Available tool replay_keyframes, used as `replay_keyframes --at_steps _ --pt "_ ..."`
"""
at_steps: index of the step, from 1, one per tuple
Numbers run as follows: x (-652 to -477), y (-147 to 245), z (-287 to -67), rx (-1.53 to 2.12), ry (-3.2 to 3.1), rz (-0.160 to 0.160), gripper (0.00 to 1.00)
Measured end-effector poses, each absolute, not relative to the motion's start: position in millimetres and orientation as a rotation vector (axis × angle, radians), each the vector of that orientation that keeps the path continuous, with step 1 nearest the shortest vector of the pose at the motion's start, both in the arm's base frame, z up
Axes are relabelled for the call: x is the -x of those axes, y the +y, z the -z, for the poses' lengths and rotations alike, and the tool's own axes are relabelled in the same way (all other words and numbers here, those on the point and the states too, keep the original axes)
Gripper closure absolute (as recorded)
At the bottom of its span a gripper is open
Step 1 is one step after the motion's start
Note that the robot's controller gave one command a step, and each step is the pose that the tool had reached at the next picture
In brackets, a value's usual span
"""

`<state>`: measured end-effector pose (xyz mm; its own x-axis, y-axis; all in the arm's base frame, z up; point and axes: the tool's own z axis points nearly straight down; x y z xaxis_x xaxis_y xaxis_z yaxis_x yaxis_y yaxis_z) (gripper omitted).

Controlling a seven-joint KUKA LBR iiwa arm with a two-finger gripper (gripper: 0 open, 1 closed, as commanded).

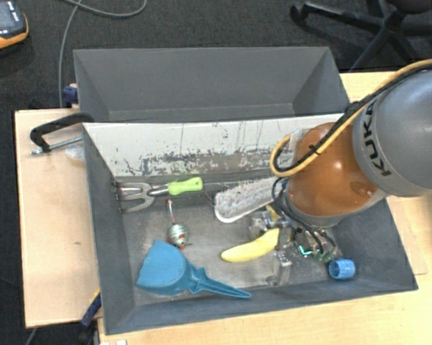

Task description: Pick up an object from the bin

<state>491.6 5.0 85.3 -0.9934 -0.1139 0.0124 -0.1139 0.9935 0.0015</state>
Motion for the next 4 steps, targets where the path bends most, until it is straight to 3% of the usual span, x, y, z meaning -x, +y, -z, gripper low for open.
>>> replay_keyframes --at_steps 3,4 --pt "-491.6 5.0 -85.3 -0.179 -3.124 0.002 0.0" --pt "-491.7 5.1 -85.4 -0.179 -3.124 0.002 1.0"
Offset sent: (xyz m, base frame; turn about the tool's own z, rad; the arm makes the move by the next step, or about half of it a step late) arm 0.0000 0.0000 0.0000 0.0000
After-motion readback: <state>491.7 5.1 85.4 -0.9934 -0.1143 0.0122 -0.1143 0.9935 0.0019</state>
